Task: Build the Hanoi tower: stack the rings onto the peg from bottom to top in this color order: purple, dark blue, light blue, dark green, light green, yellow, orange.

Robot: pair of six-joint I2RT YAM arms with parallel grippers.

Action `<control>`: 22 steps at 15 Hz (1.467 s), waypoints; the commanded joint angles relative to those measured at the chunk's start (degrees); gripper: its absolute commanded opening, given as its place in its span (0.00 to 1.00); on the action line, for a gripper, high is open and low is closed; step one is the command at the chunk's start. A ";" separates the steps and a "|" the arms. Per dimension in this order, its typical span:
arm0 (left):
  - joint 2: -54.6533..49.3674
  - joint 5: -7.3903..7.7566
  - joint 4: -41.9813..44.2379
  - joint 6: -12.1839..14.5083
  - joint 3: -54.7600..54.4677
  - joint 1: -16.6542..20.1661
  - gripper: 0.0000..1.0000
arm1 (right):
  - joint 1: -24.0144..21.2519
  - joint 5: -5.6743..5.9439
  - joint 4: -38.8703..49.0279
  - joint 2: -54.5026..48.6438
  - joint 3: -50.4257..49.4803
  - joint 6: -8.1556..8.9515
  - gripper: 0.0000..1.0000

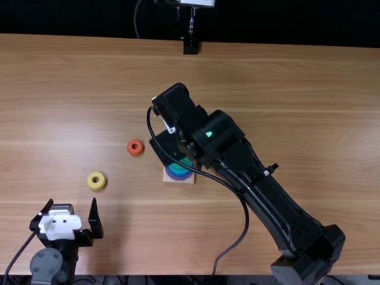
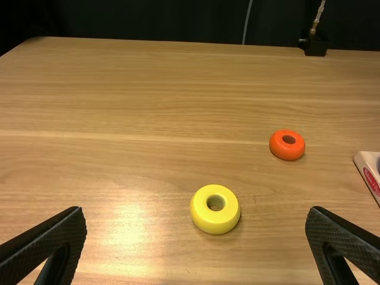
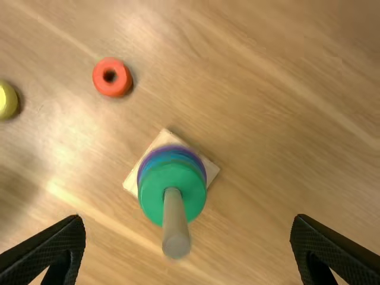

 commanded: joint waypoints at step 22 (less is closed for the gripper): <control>-0.67 -0.48 -4.89 -0.01 -6.04 0.01 1.00 | -33.81 -9.47 33.54 -40.97 -67.78 -1.02 1.00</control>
